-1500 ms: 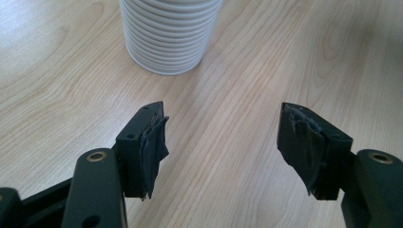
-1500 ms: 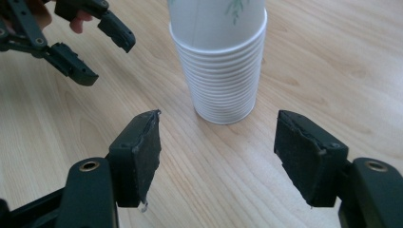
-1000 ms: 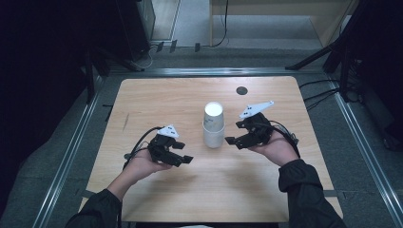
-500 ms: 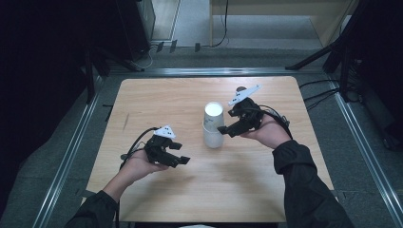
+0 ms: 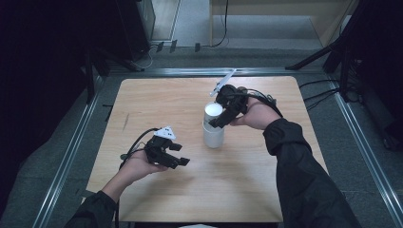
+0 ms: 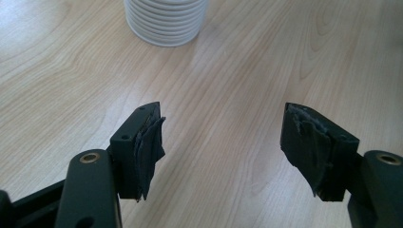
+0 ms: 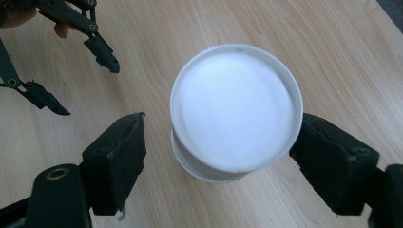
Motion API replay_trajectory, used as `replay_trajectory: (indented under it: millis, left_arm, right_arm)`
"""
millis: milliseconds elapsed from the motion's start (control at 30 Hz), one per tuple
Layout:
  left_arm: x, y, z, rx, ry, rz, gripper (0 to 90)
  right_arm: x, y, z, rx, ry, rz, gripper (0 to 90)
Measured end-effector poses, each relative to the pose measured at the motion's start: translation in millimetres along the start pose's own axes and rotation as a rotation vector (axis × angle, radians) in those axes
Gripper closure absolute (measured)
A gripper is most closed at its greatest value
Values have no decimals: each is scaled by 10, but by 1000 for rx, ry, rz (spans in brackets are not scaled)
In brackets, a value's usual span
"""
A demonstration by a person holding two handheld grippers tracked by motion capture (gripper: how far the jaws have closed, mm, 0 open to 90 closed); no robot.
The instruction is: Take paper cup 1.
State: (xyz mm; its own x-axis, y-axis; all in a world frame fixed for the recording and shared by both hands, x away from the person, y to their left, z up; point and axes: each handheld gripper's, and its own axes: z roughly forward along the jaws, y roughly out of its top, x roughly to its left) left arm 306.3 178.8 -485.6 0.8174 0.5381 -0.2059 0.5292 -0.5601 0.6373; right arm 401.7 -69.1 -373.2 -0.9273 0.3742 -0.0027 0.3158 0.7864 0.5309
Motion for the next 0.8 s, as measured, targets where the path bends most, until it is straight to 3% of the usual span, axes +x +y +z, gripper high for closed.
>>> replay_trajectory:
  millis: [100,200,400,567,800]
  left_arm:
    - [-8,3,4,2,-2,3,304]
    - [-13,2,1,5,-1,7,303]
    - [-18,9,-21,-9,4,14,299]
    - [-18,16,-25,-13,-13,9,290]
    - [-22,39,-33,-25,-18,17,269]
  right_arm:
    - [-10,66,8,26,0,-16,204]
    - [-1,184,26,89,-3,-35,215]
    - [5,295,89,145,-17,-44,249]
    - [-5,326,121,170,-33,-40,326]
    - [-33,354,88,187,-15,-19,339]
